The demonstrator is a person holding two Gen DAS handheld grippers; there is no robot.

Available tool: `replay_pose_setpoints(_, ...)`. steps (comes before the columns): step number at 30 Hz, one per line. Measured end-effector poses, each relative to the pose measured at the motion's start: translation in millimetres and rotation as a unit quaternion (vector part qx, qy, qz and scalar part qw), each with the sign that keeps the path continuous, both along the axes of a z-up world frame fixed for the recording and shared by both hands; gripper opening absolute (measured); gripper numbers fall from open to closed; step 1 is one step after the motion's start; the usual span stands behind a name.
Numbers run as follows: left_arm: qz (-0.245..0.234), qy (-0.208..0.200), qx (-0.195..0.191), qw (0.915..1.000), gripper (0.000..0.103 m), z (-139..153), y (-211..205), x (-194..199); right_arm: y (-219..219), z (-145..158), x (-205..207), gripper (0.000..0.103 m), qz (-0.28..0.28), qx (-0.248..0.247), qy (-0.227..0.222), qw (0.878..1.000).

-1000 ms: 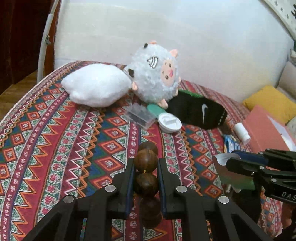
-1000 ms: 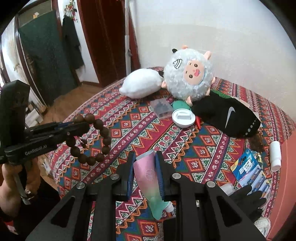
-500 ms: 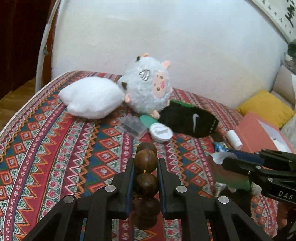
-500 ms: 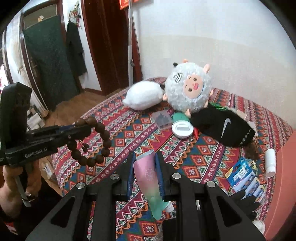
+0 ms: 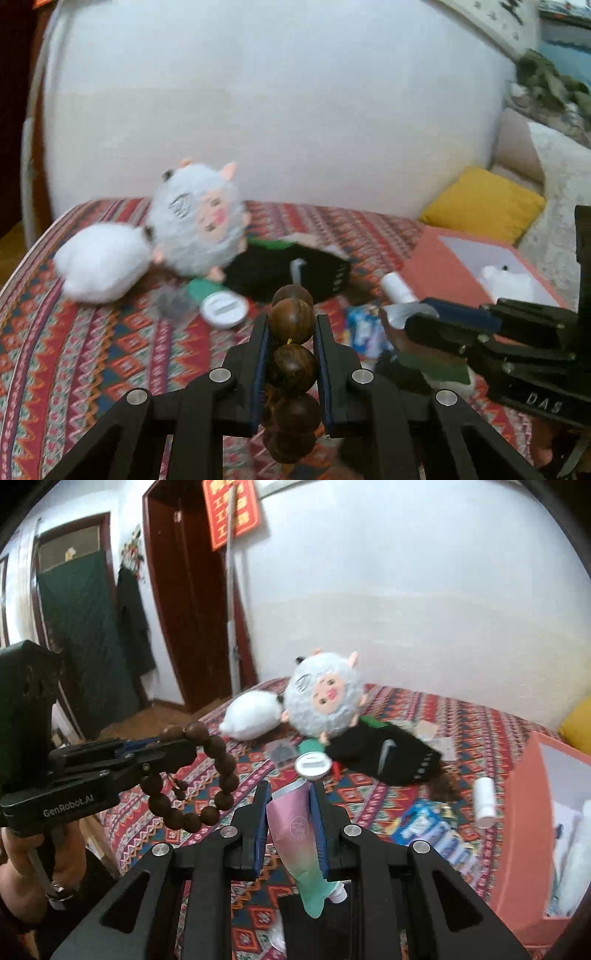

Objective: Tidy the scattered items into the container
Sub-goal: 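Carry the bracelet and pouch into the pink box and release them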

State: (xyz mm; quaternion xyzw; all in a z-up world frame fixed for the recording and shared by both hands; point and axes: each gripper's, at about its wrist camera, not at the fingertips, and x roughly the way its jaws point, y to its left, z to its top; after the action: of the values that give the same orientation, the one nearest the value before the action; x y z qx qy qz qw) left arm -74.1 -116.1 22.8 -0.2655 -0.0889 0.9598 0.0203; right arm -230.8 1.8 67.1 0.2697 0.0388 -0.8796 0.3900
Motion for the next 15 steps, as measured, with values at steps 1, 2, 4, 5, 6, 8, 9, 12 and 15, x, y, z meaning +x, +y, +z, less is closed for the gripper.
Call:
replay_pose_setpoints(1, -0.008, 0.003, -0.003, 1.0, 0.017, 4.5, 9.0, -2.9, 9.9, 3.8, 1.3, 0.023, -0.007, -0.006, 0.004, 1.0)
replay_pose_setpoints(2, -0.017, 0.004, -0.004, 0.9998, 0.017, 9.0, 19.6, -6.9, 19.8, 7.7, 2.6, 0.023, -0.014, -0.011, 0.007, 1.0)
replay_pose_setpoints(4, -0.036, 0.004, -0.003, 0.9993, 0.017, 17.0, 40.5, -14.9, 39.5, 15.4, 5.1, 0.023, -0.029, -0.022, 0.014, 0.999)
replay_pose_setpoints(5, -0.044, 0.004, -0.002, 0.999, 0.017, 19.5, 49.1, -18.4, 49.4, 19.2, 6.4, 0.023, -0.036, -0.028, 0.018, 0.999)
replay_pose_setpoints(6, -0.052, 0.004, -0.003, 0.9986, 0.017, 21.8, 57.5, -21.2, 59.6, 23.1, 7.6, 0.023, -0.044, -0.034, 0.022, 0.998)
replay_pose_setpoints(8, -0.072, 0.007, -0.009, 0.9973, 0.017, 27.7, 80.5, -28.4, 83.7, 32.2, 9.1, 0.023, -0.065, -0.049, 0.031, 0.996)
replay_pose_setpoints(9, -0.083, 0.008, -0.011, 0.9965, 0.017, 31.5, 92.4, -33.0, 91.7, 35.4, 9.8, 0.023, -0.073, -0.054, 0.035, 0.995)
replay_pose_setpoints(12, -0.115, 0.01, -0.015, 0.9932, 0.017, 42.8, 126.7, -47.8, 130.1, 49.2, 11.0, 0.023, -0.111, -0.076, 0.052, 0.99)
replay_pose_setpoints(15, -0.147, 0.012, -0.017, 0.9888, 0.017, 54.5, 160.0, -63.8, 167.1, 58.5, 8.9, 0.023, -0.154, -0.091, 0.063, 0.982)
